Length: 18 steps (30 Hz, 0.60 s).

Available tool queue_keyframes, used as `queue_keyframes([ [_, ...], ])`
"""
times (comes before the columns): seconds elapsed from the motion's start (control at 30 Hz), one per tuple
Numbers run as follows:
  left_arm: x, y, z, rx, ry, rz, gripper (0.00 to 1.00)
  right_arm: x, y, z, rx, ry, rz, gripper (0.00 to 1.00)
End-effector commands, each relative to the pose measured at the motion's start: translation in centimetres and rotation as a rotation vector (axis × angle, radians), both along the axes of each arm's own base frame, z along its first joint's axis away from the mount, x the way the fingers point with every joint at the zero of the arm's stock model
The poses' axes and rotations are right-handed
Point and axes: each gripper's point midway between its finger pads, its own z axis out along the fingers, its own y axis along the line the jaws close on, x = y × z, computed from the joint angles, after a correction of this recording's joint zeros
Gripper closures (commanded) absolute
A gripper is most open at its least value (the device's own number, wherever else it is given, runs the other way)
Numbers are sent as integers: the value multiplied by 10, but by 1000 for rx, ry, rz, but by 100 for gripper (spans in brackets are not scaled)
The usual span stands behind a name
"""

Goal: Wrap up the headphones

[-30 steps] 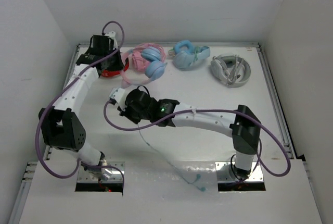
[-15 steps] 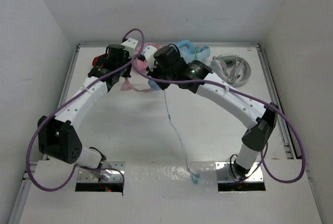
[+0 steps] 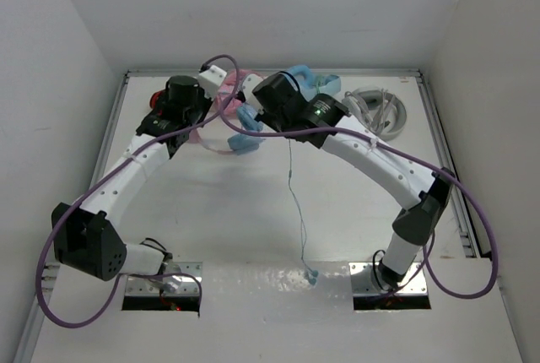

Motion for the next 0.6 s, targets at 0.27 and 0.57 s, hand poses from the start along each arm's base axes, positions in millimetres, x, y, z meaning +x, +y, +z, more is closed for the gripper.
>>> queue_keyframes([
  [0.27, -48, -68, 34, -178, 104, -334, 100, 85, -26, 60, 340, -401, -59, 100],
  [0.57, -75, -89, 37, -169, 155, -475, 100, 126, -51, 70, 466, -394, -156, 100],
])
